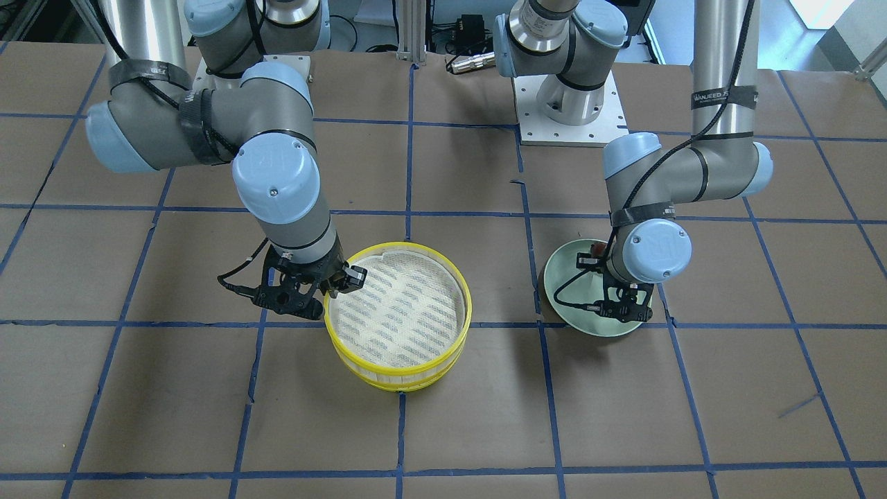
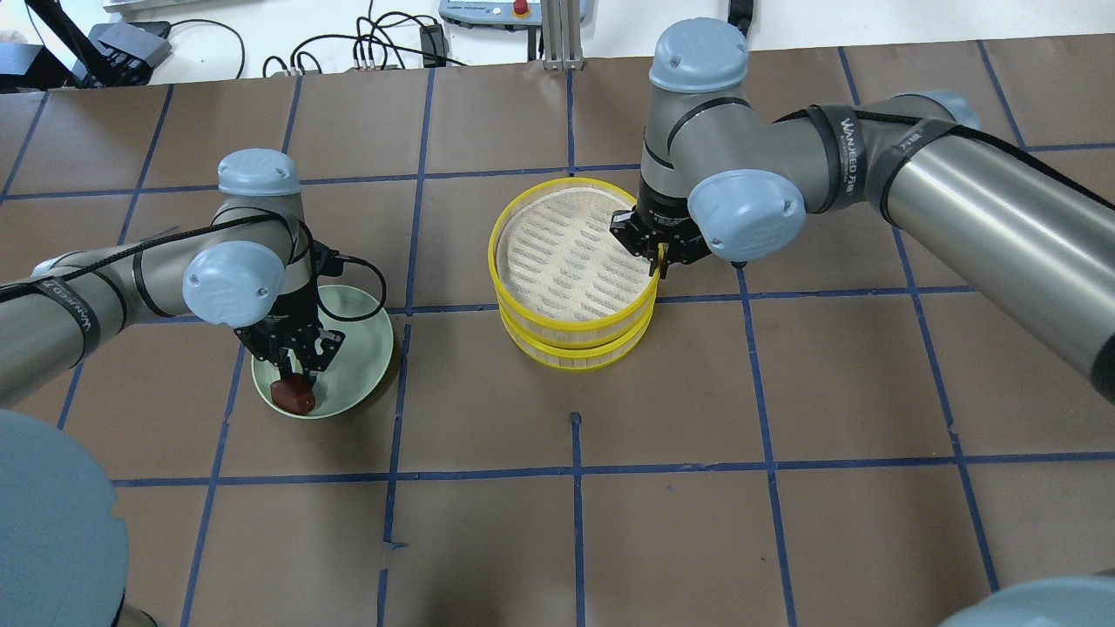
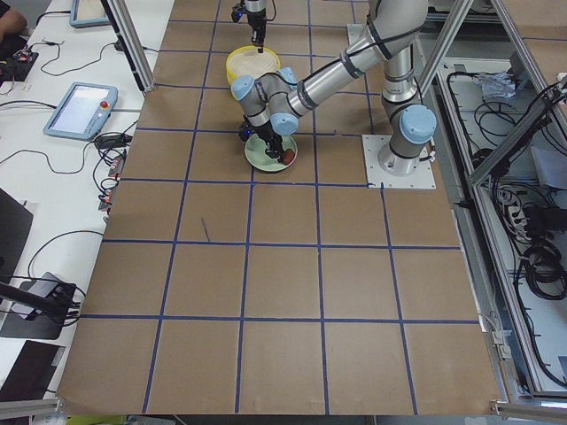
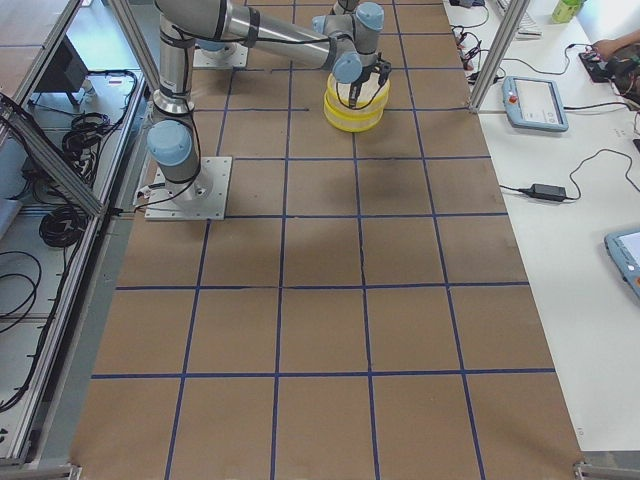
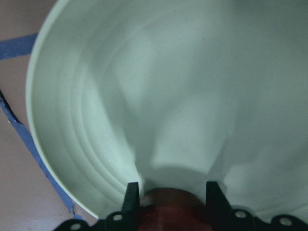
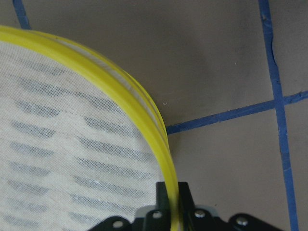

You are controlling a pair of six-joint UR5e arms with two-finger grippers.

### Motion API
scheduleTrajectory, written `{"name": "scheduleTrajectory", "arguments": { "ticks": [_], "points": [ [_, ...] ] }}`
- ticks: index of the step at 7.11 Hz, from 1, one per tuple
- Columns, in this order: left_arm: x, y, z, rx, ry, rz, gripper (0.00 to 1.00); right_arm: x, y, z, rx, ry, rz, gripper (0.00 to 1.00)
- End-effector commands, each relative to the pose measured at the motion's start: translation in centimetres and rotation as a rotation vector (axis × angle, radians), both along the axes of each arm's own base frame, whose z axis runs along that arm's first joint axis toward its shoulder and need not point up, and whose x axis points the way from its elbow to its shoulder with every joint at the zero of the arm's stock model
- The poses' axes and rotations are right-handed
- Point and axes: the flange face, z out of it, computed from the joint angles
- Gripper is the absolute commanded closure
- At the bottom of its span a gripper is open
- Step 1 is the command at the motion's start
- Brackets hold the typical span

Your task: Stack buns with steamer

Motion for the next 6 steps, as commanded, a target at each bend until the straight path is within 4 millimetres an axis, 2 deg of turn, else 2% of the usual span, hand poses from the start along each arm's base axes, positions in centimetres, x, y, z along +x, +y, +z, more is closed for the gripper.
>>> {"name": "scheduleTrajectory", "arguments": {
  "ticks": [1, 2, 3, 4, 5, 6],
  "points": [
    [-0.6, -2.6, 2.9, -0.043, 0.047, 0.048, 0.93, 0.0, 0.0, -0.4, 0.007, 0.003, 0.001, 0.85],
    [-0.8, -5.4, 6.1, -0.054, 0.061, 0.11, 0.93, -0.1, 0.1, -0.4, 0.009, 0.005, 0.003, 0.73],
    [-1.4, -7.2, 9.5, -0.065, 0.037, 0.173, 0.93, -0.1, 0.0, -0.4, 0.007, 0.004, 0.007, 0.2],
    [-4.8, -8.4, 12.4, -0.13, 0.085, 0.202, 0.93, -0.7, -0.4, 0.8, -0.014, -0.005, 0.034, 0.03],
    [-9.5, -9.3, 14.7, -0.238, 0.147, 0.301, 0.93, -4.6, -1.5, 3.7, -0.048, -0.014, 0.059, 0.02],
    [-15.1, -8.5, 15.6, -0.278, 0.159, 0.395, 0.92, -10.7, -1.8, 7.6, -0.058, -0.031, 0.066, 0.02]
  ]
}}
